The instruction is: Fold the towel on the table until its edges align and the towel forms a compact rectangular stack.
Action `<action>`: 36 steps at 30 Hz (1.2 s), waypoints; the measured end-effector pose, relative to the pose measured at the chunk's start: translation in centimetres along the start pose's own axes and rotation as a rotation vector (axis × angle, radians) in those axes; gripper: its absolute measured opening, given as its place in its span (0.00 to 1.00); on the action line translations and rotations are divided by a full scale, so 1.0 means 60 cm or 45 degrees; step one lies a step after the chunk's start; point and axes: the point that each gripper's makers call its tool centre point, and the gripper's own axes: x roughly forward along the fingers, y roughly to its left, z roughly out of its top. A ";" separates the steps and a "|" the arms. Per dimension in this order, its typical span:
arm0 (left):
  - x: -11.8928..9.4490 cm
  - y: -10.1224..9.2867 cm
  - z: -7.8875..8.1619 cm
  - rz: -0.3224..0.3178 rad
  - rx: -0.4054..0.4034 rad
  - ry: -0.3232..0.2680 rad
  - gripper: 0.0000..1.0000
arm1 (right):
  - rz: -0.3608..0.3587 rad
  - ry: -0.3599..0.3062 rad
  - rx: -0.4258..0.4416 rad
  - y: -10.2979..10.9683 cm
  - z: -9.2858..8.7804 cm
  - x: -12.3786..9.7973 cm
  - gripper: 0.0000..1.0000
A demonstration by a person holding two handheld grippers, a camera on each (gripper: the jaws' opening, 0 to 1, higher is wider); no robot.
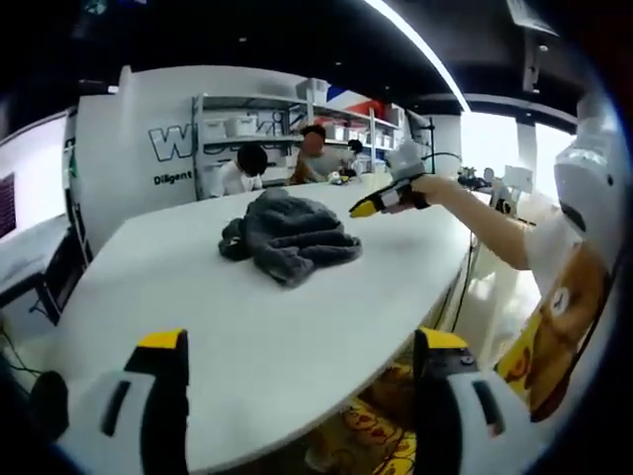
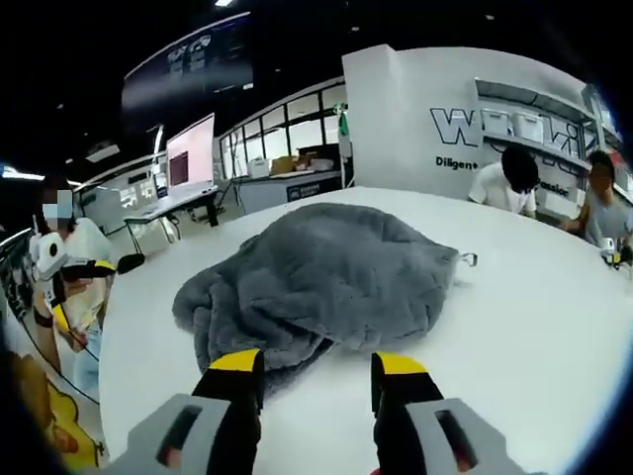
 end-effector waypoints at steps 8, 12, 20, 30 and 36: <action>0.002 -0.011 0.002 -0.020 0.009 -0.004 0.99 | 0.059 0.055 0.014 0.021 -0.025 0.030 0.38; 0.000 -0.010 0.000 -0.016 0.006 -0.002 0.99 | 0.067 0.080 0.026 0.022 -0.035 0.038 0.38; -0.002 -0.010 0.001 -0.013 0.005 -0.006 0.99 | 0.113 0.100 0.063 0.029 -0.044 0.056 0.30; -0.008 -0.009 0.001 -0.005 0.002 -0.010 0.99 | 0.128 0.059 0.066 0.034 -0.031 0.047 0.06; -0.012 -0.008 0.003 -0.003 0.002 -0.016 0.99 | 0.012 -0.108 0.011 0.006 0.056 -0.011 0.05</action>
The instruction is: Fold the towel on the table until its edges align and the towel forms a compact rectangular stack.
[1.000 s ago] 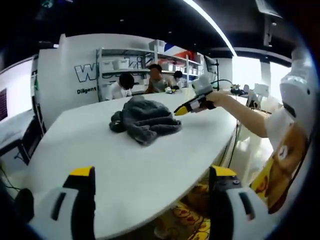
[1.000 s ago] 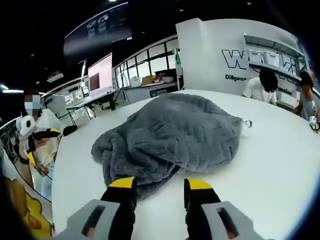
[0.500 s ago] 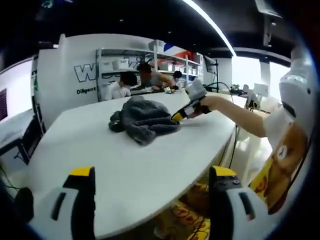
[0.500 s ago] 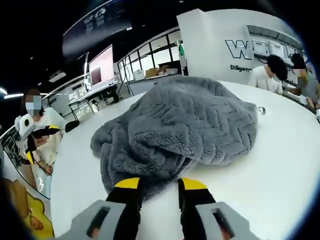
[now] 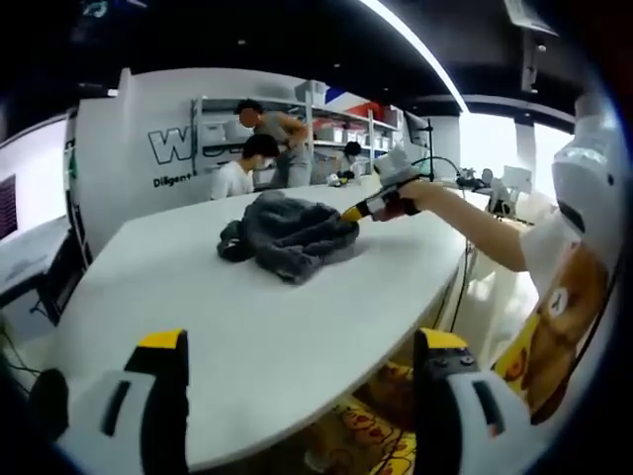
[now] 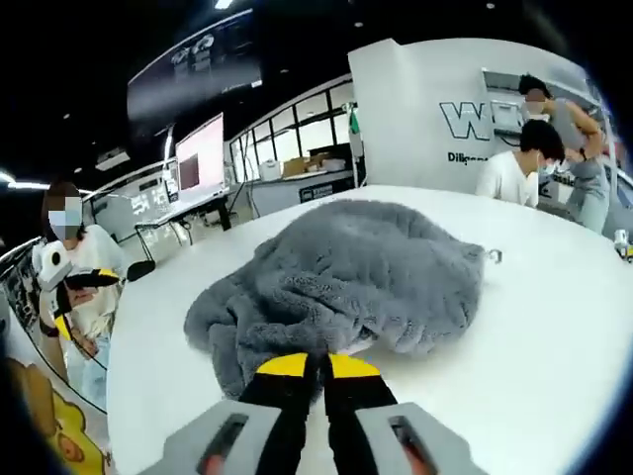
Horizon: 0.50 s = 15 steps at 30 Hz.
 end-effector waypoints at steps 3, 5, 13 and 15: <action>0.000 0.000 0.001 -0.003 0.001 -0.003 0.99 | -0.063 -0.099 -0.056 -0.014 0.062 -0.040 0.05; 0.002 -0.001 0.002 -0.008 0.003 -0.003 0.99 | -0.110 -0.154 -0.089 -0.020 0.094 -0.066 0.05; 0.008 -0.006 0.003 -0.029 0.009 -0.007 0.99 | -0.470 -0.312 -0.294 -0.091 0.215 -0.216 0.04; 0.011 -0.007 0.004 -0.034 0.010 -0.009 0.99 | -0.580 -0.324 -0.307 -0.119 0.224 -0.255 0.04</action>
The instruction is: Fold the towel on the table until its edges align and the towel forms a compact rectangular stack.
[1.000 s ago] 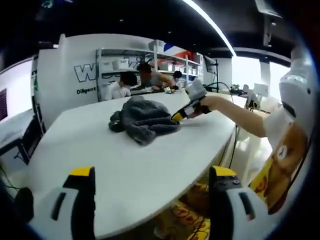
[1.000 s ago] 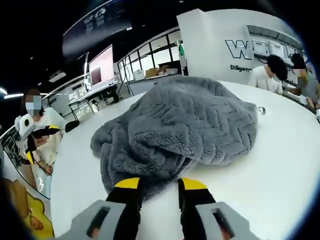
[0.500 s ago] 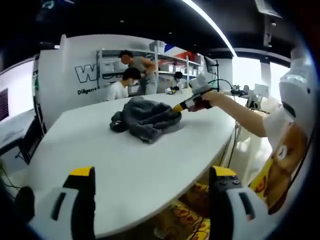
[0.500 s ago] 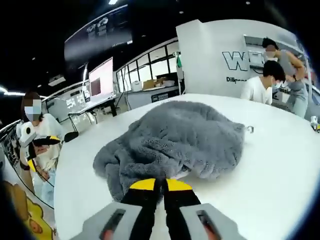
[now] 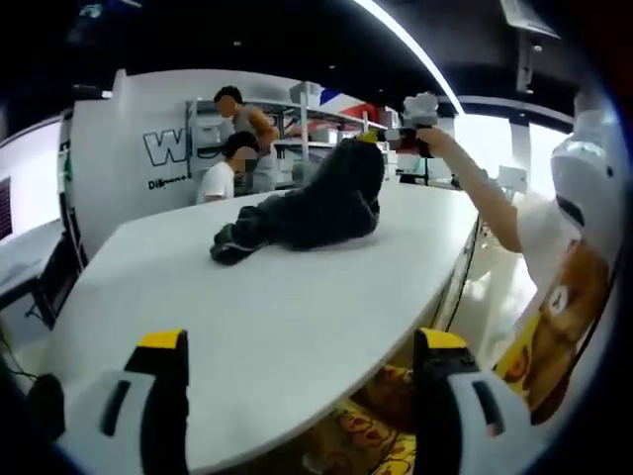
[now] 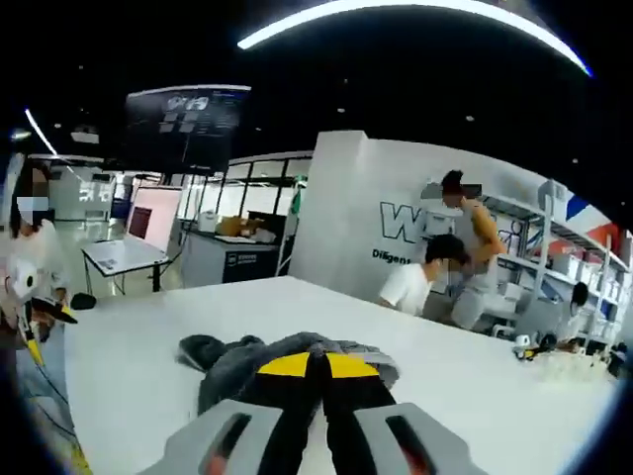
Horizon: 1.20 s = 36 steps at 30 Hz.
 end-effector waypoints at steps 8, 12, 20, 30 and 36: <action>0.009 -0.005 -0.001 -0.020 0.000 0.003 0.99 | -0.144 0.058 0.041 -0.086 -0.046 -0.048 0.04; 0.012 -0.008 -0.001 -0.030 0.009 0.008 0.99 | -0.258 0.149 0.049 -0.132 -0.095 -0.071 0.04; 0.014 -0.006 -0.001 -0.018 0.004 0.012 0.99 | -0.495 0.322 0.085 -0.252 -0.192 -0.132 0.04; 0.019 -0.015 -0.001 -0.028 0.012 0.023 0.99 | -0.626 0.577 0.123 -0.325 -0.351 -0.175 0.04; 0.017 -0.015 -0.002 -0.015 0.013 0.032 0.99 | -0.619 0.690 0.127 -0.320 -0.416 -0.182 0.04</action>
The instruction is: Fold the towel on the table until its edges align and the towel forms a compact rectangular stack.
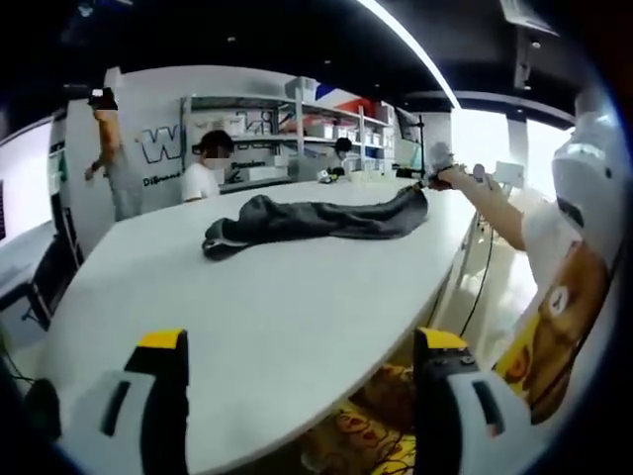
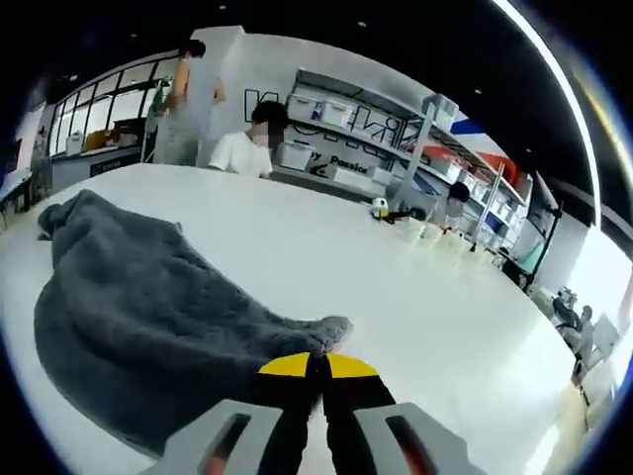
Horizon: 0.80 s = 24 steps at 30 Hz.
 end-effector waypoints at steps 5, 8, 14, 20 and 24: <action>-0.001 -0.002 0.000 0.004 0.001 0.002 0.99 | -0.004 0.028 -0.008 0.002 -0.016 0.005 0.05; -0.001 -0.003 0.001 0.005 0.003 0.004 0.99 | -0.009 0.025 -0.010 0.001 -0.018 0.002 0.06; 0.001 -0.006 0.001 -0.001 0.003 0.005 0.99 | -0.056 -0.003 -0.029 -0.010 -0.009 -0.014 0.18; 0.001 -0.007 -0.001 -0.005 -0.001 0.002 0.99 | -0.057 -0.119 -0.035 -0.004 0.015 -0.056 0.24; 0.000 -0.007 -0.005 -0.007 -0.007 -0.002 0.99 | 0.015 -0.243 -0.015 0.040 0.027 -0.106 0.32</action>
